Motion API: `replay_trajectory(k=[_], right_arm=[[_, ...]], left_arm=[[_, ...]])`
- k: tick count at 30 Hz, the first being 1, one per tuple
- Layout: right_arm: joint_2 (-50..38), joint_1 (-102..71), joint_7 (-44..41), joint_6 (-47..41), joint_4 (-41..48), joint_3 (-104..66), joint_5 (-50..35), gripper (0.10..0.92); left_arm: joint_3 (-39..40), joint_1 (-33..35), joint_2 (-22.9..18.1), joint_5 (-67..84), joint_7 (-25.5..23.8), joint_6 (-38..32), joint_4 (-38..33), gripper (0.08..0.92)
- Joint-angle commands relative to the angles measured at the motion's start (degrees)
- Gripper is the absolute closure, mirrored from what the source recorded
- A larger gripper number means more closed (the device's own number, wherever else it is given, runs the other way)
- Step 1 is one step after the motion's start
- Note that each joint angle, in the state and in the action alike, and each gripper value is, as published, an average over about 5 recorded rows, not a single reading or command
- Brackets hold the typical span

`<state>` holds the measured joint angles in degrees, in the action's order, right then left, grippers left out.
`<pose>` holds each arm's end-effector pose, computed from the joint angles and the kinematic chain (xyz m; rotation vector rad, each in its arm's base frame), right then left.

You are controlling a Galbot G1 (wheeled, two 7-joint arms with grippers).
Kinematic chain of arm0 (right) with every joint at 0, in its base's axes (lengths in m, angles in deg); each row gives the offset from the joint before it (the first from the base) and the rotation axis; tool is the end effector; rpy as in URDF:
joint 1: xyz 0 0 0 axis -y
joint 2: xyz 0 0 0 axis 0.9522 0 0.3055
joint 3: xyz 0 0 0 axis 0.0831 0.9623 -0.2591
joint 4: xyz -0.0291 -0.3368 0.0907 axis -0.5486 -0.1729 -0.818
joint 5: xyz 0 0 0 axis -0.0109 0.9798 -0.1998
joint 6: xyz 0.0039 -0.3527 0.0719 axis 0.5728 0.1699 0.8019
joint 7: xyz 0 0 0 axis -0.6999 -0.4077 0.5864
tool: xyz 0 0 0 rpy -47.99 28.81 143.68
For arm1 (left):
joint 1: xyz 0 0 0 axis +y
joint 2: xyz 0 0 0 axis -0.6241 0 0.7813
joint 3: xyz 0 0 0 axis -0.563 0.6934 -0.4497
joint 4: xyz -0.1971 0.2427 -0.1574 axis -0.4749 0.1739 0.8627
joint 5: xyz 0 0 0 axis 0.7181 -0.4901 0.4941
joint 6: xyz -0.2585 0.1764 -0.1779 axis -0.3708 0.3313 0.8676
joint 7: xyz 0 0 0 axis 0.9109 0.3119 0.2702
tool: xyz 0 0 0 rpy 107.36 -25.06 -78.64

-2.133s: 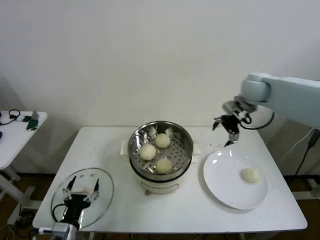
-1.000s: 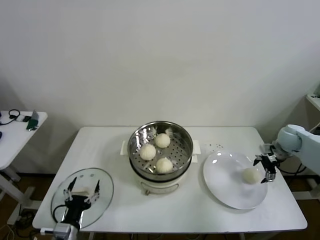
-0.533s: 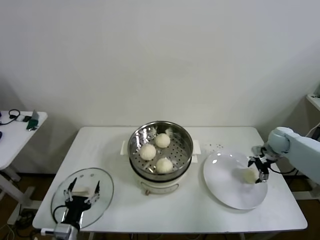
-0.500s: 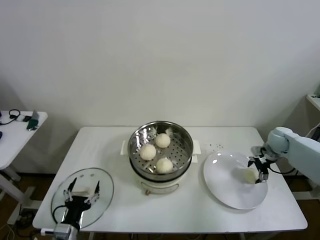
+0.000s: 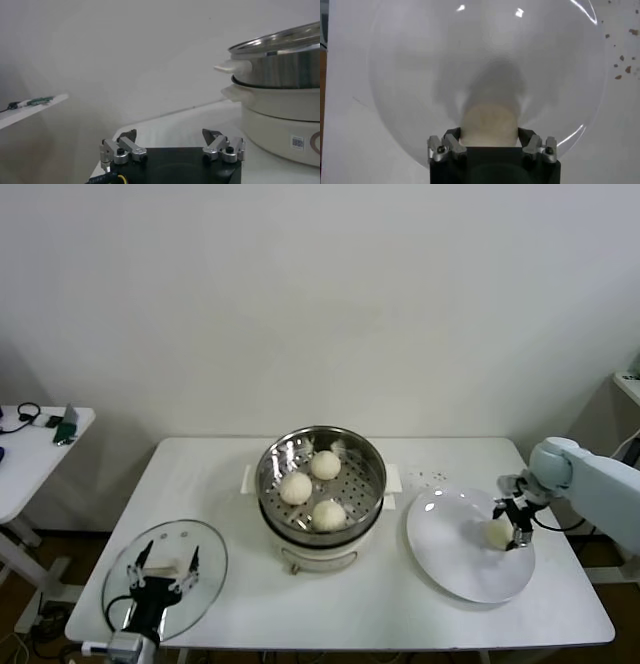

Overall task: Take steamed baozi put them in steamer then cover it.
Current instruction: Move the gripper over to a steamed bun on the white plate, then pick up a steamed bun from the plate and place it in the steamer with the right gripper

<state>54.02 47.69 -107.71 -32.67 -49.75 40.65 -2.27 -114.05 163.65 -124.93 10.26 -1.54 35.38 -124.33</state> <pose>0.5209 -0.2472 -0.2446 1.2371 -1.2206 1.2481 0.1506 0.1029 -0.3675 0.0339 -2.9276 -0.3874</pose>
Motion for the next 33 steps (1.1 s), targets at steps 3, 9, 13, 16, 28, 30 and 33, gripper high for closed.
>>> replay_trajectory(k=[3, 9, 13, 16, 28, 30, 33], right_arm=[[-0.1, 3.2, 0.5, -1.7, -0.4, 3.2, -5.3, 0.29], [-0.1, 16.2, 2.5, -5.9, -3.4, 15.3, -19.6, 0.296], [2.3, 28.9, 3.5, -8.0, -5.1, 26.3, -31.3, 0.296], [5.8, 38.2, 4.4, -9.0, -6.0, 34.6, -39.6, 0.296], [25.3, 56.3, 7.0, -10.7, -8.1, 51.3, -67.2, 0.296], [28.6, 57.3, 7.0, -10.8, -8.0, 52.4, -70.0, 0.296], [32.8, 57.0, 7.8, -11.2, -8.3, 52.9, -72.6, 0.296]], left_arm=[[0.0, 0.0, 0.0, 0.1, 0.0, -0.2, 0.1, 0.177], [0.4, -0.1, -0.1, 0.2, 0.0, -0.3, 0.0, 0.177], [0.7, -0.2, -0.2, 0.4, -0.1, -0.5, -0.2, 0.177], [1.2, -0.1, -0.3, 0.6, -0.2, -0.5, -0.6, 0.177], [3.2, -0.5, 0.3, 1.3, -0.8, -0.6, -2.1, 0.177], [3.3, -0.7, 0.6, 1.9, -0.9, -0.5, -2.3, 0.177], [3.4, -0.8, 1.0, 3.6, -1.5, -0.1, -2.7, 0.177]])
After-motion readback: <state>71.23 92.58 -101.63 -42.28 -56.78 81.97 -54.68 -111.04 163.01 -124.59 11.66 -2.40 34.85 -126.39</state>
